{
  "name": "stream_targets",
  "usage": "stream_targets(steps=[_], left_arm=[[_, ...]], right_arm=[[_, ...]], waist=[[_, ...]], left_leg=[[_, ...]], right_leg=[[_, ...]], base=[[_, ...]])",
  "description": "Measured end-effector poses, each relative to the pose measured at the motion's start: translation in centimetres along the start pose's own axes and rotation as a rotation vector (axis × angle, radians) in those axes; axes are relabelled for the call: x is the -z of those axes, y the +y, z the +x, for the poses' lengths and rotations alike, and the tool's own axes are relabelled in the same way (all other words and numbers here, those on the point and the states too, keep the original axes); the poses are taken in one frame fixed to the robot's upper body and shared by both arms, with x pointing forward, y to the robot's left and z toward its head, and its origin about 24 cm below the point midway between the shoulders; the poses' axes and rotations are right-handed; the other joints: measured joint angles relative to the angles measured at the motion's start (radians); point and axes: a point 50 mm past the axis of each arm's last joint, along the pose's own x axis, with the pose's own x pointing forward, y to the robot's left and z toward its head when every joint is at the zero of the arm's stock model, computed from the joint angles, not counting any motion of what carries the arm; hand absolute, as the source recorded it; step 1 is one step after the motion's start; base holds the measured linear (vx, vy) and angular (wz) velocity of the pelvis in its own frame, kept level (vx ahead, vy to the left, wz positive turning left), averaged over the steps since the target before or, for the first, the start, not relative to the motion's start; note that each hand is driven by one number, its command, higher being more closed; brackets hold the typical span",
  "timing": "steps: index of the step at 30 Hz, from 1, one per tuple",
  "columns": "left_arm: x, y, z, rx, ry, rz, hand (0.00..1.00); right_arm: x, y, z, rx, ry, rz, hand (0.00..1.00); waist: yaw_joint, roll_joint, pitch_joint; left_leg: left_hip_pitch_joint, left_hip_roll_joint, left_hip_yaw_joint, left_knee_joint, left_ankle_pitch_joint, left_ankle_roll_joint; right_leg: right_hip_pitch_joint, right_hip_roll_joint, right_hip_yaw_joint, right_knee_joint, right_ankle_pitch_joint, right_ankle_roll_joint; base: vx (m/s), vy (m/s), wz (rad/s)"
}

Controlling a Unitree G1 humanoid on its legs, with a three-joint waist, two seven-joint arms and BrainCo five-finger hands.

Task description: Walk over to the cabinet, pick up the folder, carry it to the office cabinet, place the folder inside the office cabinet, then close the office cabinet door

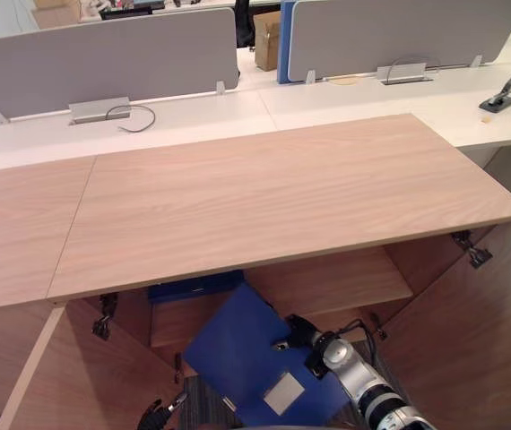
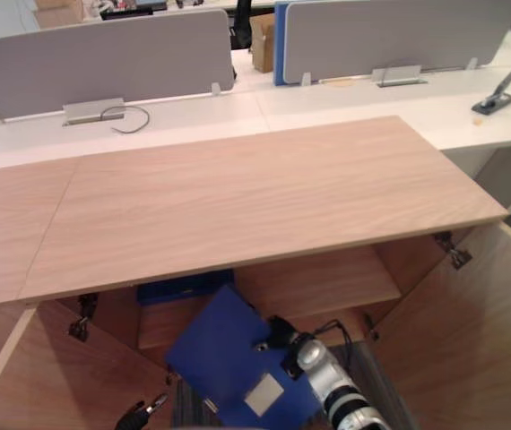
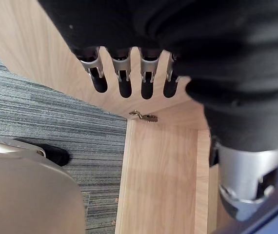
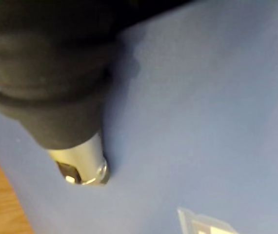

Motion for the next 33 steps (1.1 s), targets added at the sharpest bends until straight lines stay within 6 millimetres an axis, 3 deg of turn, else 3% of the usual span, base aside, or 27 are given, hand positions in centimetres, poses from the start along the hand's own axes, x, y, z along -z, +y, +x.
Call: stream_targets(steps=[2,4,5,6,9,10,15,17,19,20,21,24,28,33], left_arm=[[-0.4,-0.1,0.1,0.002,-0.012,0.016,0.0],[-0.7,0.3,0.1,-0.008,-0.025,0.043,0.0],[-1.2,1.1,0.2,-0.024,-0.043,0.067,0.0],[-1.4,1.5,0.2,-0.038,-0.047,0.074,0.0],[-0.4,0.4,0.0,-0.03,-0.02,0.038,0.0],[-0.2,0.3,0.0,-0.032,-0.014,0.032,0.0],[0.3,0.9,0.0,-0.057,0.007,-0.01,0.0],[0.5,1.0,-0.1,-0.06,0.015,-0.018,0.0],[0.8,1.1,-0.1,-0.069,0.022,-0.04,0.0],[0.9,1.2,-0.2,-0.076,0.025,-0.051,0.0],[1.1,1.4,-0.2,-0.093,0.029,-0.077,0.0],[1.2,1.4,-0.3,-0.116,0.032,-0.119,0.0],[1.5,1.6,-0.4,-0.142,0.041,-0.139,0.0],[1.6,1.7,-0.5,-0.157,0.041,-0.181,0.0]], right_arm=[[-0.5,0.0,0.0,0.01,-0.027,0.057,1.0],[-0.9,0.1,0.0,0.022,-0.051,0.099,1.0],[-1.4,0.5,0.2,0.018,-0.07,0.122,1.0],[-1.4,0.7,0.2,0.012,-0.07,0.134,1.0],[0.2,0.3,-0.4,0.011,-0.023,0.109,1.0],[0.9,0.4,-0.7,0.005,-0.002,0.118,1.0],[2.8,0.4,-1.6,0.026,0.0,0.438,1.0],[3.4,-1.1,-1.9,0.113,-0.03,0.658,1.0],[3.8,-2.9,-2.3,0.254,-0.168,1.161,1.0],[3.7,-3.3,-2.4,0.291,-0.225,1.281,1.0],[3.1,-4.1,-2.3,0.35,-0.346,1.509,1.0],[2.6,-5.6,-2.4,0.45,-0.515,1.826,1.0],[3.2,-6.3,-2.3,0.594,-0.519,1.988,1.0],[1.8,-7.2,-0.6,0.659,-0.404,2.041,1.0]], waist=[[-0.004,-0.002,0.026],[-0.006,-0.022,0.028],[-0.004,-0.07,0.031],[0.015,-0.088,0.029],[0.003,-0.028,0.019],[0.003,-0.019,0.013],[0.006,-0.031,0.009],[0.004,-0.03,0.006],[0.005,-0.03,-0.001],[0.005,-0.03,-0.004],[0.004,-0.031,-0.008],[0.005,-0.031,-0.013],[0.014,-0.034,-0.013],[0.041,-0.038,-0.011]], left_leg=[[0.025,0.022,-0.009,0.0,-0.001,-0.002],[0.034,0.023,-0.012,0.0,-0.019,-0.028],[0.043,-0.004,-0.02,-0.002,-0.039,-0.047],[0.059,-0.016,-0.02,-0.007,-0.069,-0.062],[0.039,0.048,-0.039,0.011,-0.084,-0.084],[0.026,0.068,-0.047,0.013,-0.086,-0.092],[0.019,0.102,-0.067,0.0,-0.084,-0.112],[0.02,0.097,-0.074,-0.001,-0.083,-0.112],[0.021,0.089,-0.096,-0.002,-0.083,-0.112],[0.022,0.088,-0.098,-0.002,-0.083,-0.112],[0.025,0.088,-0.102,-0.002,-0.083,-0.112],[0.027,0.083,-0.12,-0.002,-0.083,-0.112],[0.046,0.082,-0.15,-0.002,-0.083,-0.112],[0.008,0.078,-0.175,0.045,-0.094,-0.114]], right_leg=[[0.02,0.045,0.018,-0.181,-0.027,0.052],[0.041,0.09,0.058,-0.407,0.025,0.113],[0.039,0.089,0.078,-0.484,0.167,0.117],[0.059,0.083,0.053,-0.519,0.111,0.164],[0.124,0.17,0.01,-0.657,0.159,0.141],[0.144,0.199,-0.006,-0.704,0.178,0.131],[0.197,0.254,-0.045,-0.826,0.227,0.119],[0.22,0.256,-0.059,-0.863,0.245,0.123],[0.248,0.256,-0.075,-0.901,0.262,0.127],[0.249,0.256,-0.076,-0.901,0.262,0.127],[0.253,0.256,-0.077,-0.901,0.262,0.127],[0.267,0.251,-0.094,-0.902,0.262,0.127],[0.302,0.249,-0.115,-0.907,0.262,0.127],[0.305,0.247,-0.127,-0.907,0.258,0.129]], base=[[0.11,-0.06,0.14],[0.11,-0.14,0.14],[0.11,-0.257,-0.05],[0.07,-0.194,-0.17],[0.04,-0.183,0.01],[0.02,-0.103,0.03],[0.05,-0.084,0.11],[0.06,0.018,0.13],[0.07,0.045,0.18],[0.07,0.051,0.11],[0.05,0.04,0.02],[0.04,0.042,0.16],[-0.01,0.032,0.21],[-0.09,0.001,0.11]])
